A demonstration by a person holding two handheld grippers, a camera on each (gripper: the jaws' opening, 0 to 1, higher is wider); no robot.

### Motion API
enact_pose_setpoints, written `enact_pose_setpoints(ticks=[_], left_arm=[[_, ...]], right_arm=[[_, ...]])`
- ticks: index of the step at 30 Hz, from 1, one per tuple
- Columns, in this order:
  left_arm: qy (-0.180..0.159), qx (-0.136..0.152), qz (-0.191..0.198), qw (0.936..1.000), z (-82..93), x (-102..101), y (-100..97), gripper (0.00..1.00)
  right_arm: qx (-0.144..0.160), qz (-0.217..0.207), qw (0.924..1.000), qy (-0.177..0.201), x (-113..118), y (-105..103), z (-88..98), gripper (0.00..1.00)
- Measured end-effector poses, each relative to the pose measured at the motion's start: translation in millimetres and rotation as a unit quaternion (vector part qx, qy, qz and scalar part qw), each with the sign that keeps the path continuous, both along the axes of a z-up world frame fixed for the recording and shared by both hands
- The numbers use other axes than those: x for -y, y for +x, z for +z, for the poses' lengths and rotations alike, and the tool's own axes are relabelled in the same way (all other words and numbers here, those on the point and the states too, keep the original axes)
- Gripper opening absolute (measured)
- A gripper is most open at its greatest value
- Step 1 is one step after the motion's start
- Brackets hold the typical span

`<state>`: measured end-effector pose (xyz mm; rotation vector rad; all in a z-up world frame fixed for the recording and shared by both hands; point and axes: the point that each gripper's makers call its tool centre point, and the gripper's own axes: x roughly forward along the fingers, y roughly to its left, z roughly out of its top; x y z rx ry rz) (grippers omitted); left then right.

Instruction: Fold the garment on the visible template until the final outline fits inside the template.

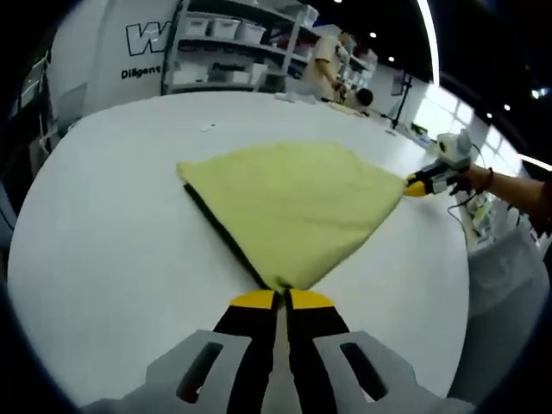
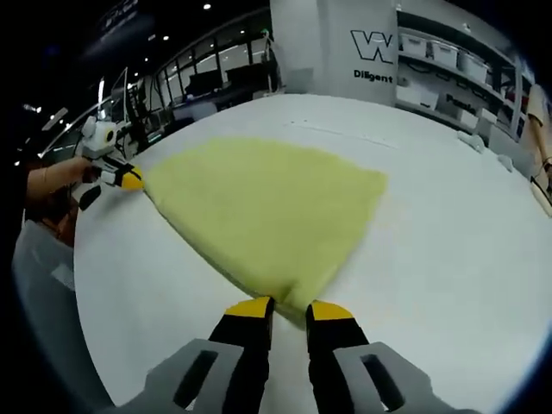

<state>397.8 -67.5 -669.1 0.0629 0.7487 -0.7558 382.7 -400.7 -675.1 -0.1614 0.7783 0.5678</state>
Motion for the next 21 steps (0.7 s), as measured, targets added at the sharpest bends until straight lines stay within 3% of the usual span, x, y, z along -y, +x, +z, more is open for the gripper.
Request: enact_pose_setpoints(ticks=[3,8,21], left_arm=[[0.009,0.012,-0.025,0.9996,2.9,0,-1.7,0.0],[0.08,0.055,-0.104,0.9899,4.5,-6,-3.0,0.0],[0.094,0.061,-0.134,0.9847,6.7,-9,-12.1,0.0]], right_arm=[[0.003,0.009,1.0,-0.002,0,-3,1.2,0.0],[0.01,0.026,0.9995,-0.013,0,-4,2.6,0.0],[0.004,0.03,0.9995,-0.01,-1,-10,4.2,0.0]])
